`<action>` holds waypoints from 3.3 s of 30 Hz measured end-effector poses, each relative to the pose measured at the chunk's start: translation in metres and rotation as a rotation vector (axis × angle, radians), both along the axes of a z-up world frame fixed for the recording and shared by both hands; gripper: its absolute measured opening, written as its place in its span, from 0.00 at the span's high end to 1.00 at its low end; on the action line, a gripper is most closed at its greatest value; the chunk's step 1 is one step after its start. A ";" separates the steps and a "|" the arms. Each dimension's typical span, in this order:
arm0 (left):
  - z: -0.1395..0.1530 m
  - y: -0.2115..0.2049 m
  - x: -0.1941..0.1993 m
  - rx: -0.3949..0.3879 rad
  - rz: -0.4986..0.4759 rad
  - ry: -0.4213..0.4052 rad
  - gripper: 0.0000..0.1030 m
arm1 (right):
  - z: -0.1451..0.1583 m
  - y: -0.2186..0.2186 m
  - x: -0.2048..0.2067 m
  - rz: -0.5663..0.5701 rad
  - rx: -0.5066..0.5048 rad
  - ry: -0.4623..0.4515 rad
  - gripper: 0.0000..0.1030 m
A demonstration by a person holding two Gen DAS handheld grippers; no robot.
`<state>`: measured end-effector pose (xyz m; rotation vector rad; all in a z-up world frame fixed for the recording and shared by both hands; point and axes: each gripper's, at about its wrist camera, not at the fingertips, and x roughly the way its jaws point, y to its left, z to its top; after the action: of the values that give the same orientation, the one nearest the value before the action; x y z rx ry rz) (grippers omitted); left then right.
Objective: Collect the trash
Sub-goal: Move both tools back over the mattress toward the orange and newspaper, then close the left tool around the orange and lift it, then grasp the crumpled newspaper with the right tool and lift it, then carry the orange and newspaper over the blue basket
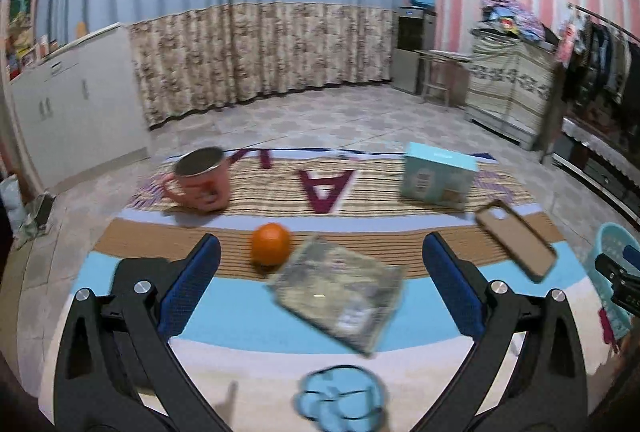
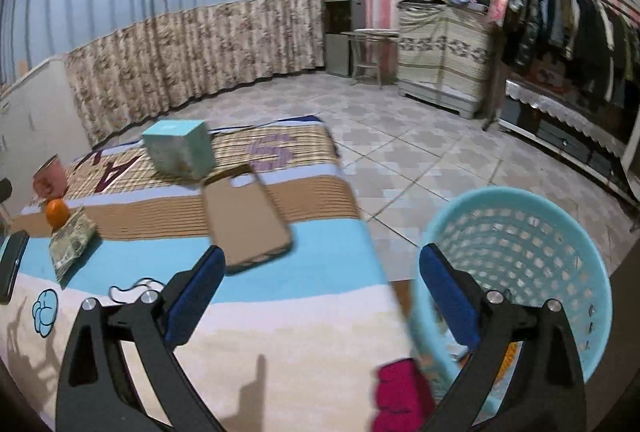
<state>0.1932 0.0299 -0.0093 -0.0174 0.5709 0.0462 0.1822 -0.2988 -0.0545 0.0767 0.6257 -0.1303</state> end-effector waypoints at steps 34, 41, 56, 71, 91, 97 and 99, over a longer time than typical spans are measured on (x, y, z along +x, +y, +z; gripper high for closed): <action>-0.090 0.046 0.126 -0.021 -0.046 0.263 0.30 | -0.019 0.093 0.064 0.122 -0.036 0.096 0.07; -0.095 0.055 0.122 -0.079 -0.069 0.276 0.61 | -0.018 0.111 0.068 0.156 -0.020 0.118 0.07; -0.046 0.142 0.010 -0.055 0.083 0.166 0.61 | -0.033 0.214 0.076 0.295 -0.042 0.203 0.07; -0.061 0.170 -0.018 -0.026 0.157 0.175 0.61 | -0.055 0.229 0.095 0.299 -0.015 0.306 0.13; -0.063 0.167 -0.017 -0.039 0.166 0.170 0.61 | -0.048 0.244 0.088 0.385 -0.020 0.252 0.81; -0.060 0.163 -0.017 -0.027 0.169 0.168 0.61 | -0.038 0.233 0.086 0.384 0.019 0.215 0.93; -0.055 0.160 -0.017 -0.023 0.167 0.164 0.61 | -0.034 0.229 0.085 0.386 0.027 0.205 0.94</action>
<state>0.1761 0.1902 -0.0648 -0.0839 0.7328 0.2056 0.2672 -0.0695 -0.0881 -0.0325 0.8358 0.2464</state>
